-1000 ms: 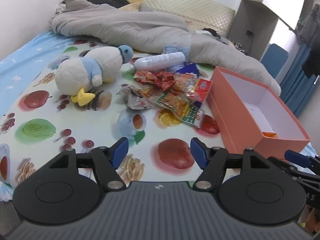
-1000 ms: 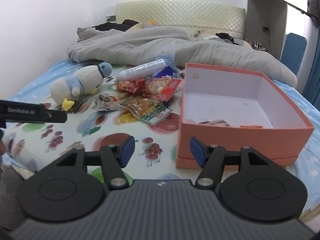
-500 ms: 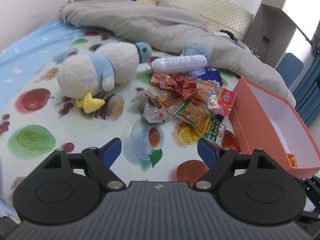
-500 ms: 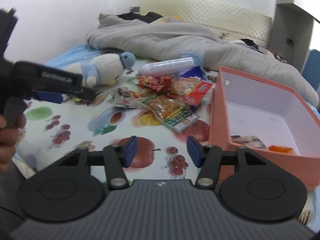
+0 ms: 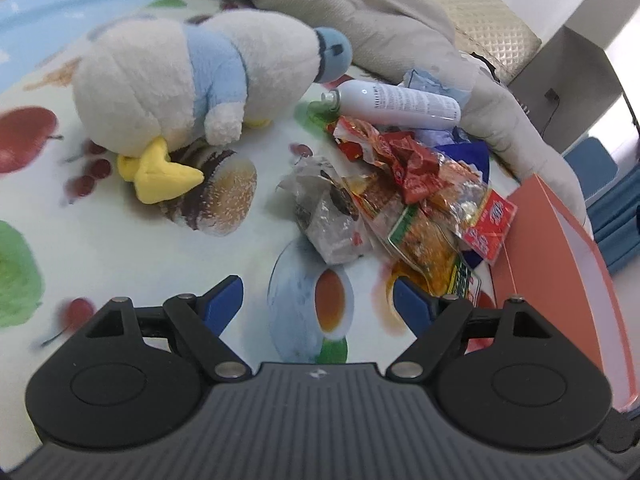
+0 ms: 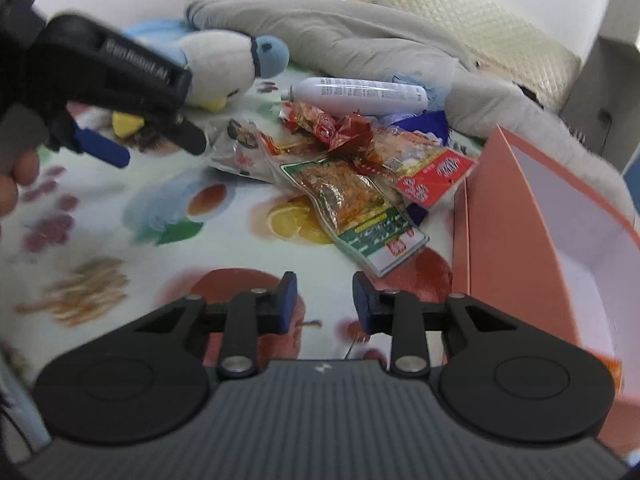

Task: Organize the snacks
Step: 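Lower the left tool onto the clear plastic snack bag while the right tool approaches the green-labeled pack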

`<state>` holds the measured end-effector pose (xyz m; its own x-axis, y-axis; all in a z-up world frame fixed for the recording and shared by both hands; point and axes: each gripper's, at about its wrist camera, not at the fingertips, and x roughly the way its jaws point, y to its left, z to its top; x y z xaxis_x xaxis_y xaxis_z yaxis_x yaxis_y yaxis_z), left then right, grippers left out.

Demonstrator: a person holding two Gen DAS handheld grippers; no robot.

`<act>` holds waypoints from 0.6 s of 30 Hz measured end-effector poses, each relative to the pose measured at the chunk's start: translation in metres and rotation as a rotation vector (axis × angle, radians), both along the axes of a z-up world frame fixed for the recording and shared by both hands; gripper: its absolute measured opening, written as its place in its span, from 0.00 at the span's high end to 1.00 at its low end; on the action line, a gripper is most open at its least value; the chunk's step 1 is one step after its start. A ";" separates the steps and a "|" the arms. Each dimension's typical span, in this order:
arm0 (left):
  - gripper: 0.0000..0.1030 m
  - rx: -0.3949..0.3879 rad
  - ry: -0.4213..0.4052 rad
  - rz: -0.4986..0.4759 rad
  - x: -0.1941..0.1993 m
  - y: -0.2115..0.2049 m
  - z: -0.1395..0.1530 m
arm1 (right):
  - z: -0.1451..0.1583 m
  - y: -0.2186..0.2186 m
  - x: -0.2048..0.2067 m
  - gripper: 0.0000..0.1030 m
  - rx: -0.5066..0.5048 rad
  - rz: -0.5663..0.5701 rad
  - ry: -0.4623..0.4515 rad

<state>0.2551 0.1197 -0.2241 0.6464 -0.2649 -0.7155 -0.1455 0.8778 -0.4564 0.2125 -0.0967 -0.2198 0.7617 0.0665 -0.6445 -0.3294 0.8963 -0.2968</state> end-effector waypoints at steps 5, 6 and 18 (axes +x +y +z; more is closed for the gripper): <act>0.18 -0.077 0.006 0.008 0.026 0.004 -0.017 | -0.011 0.012 0.029 0.69 -0.055 0.026 -0.006; 0.18 -0.075 0.006 0.005 0.032 0.004 -0.019 | -0.013 0.014 0.034 0.69 -0.060 0.032 -0.007; 0.21 -0.162 -0.024 0.027 0.069 0.017 -0.033 | -0.029 0.044 0.068 0.71 -0.236 0.136 -0.070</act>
<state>0.3245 0.1365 -0.2572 0.6710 -0.3581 -0.6492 -0.1553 0.7883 -0.5954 0.2800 -0.0524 -0.2490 0.7994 0.0257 -0.6002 -0.4135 0.7484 -0.5187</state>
